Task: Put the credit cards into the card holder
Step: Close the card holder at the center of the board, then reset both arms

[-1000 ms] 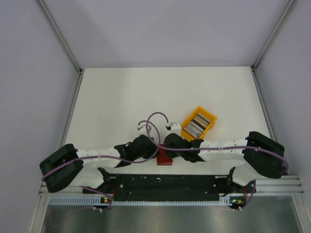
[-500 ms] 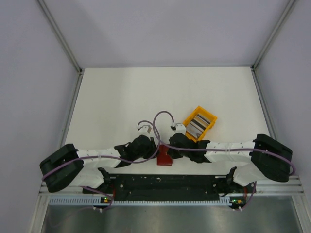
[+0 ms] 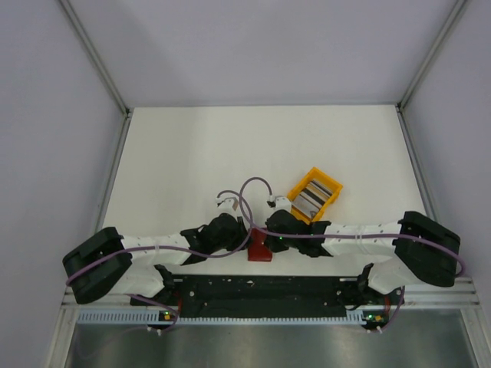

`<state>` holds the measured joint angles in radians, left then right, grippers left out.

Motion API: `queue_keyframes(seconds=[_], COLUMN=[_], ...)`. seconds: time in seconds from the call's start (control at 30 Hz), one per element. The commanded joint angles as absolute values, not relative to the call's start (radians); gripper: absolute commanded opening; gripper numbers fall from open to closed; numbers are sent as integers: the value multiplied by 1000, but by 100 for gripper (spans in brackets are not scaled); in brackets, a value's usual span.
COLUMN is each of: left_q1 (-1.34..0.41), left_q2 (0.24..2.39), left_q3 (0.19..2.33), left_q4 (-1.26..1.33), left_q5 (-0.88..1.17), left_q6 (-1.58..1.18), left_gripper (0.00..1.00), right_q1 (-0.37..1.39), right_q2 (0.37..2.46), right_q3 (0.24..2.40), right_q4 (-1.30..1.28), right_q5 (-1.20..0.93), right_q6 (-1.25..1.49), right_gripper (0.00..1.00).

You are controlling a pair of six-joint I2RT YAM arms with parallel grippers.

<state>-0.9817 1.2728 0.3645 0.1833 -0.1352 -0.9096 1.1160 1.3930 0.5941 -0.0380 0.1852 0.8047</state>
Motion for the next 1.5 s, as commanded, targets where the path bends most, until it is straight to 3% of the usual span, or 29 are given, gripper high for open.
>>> queue_keyframes(seconds=[0.0, 0.23, 0.43, 0.57, 0.77, 0.93, 1.07, 1.13, 1.47], left_q1=[-982, -982, -979, -959, -740, -457, -384, -383, -383], left_q2=[1298, 1267, 1165, 1092, 974, 865, 865, 879, 972], left_q3=[342, 365, 448, 506, 535, 580, 652, 670, 753], left_q4=[107, 46, -145, -299, -446, -508, -512, -496, -448], left_q5=[-140, -158, -282, -363, -332, -273, -308, -339, -417], left_q6=[-904, -905, -893, -902, -876, -758, -710, -701, -672], left_gripper=[32, 47, 83, 98, 98, 98, 98, 98, 98], right_q1=[1109, 1106, 1075, 1034, 945, 607, 286, 210, 198], right_q2=[1457, 1404, 1200, 1048, 713, 477, 527, 610, 767], right_q3=[661, 681, 609, 551, 528, 511, 522, 544, 549], right_q4=[-74, -120, -158, -245, -490, -607, -601, -580, -404], right_q5=[202, 230, 262, 305, 465, 418, 221, 183, 537], right_q6=[796, 744, 744, 767, 795, 701, 598, 569, 581], right_gripper=[0, 4, 38, 53, 83, 93, 97, 99, 99])
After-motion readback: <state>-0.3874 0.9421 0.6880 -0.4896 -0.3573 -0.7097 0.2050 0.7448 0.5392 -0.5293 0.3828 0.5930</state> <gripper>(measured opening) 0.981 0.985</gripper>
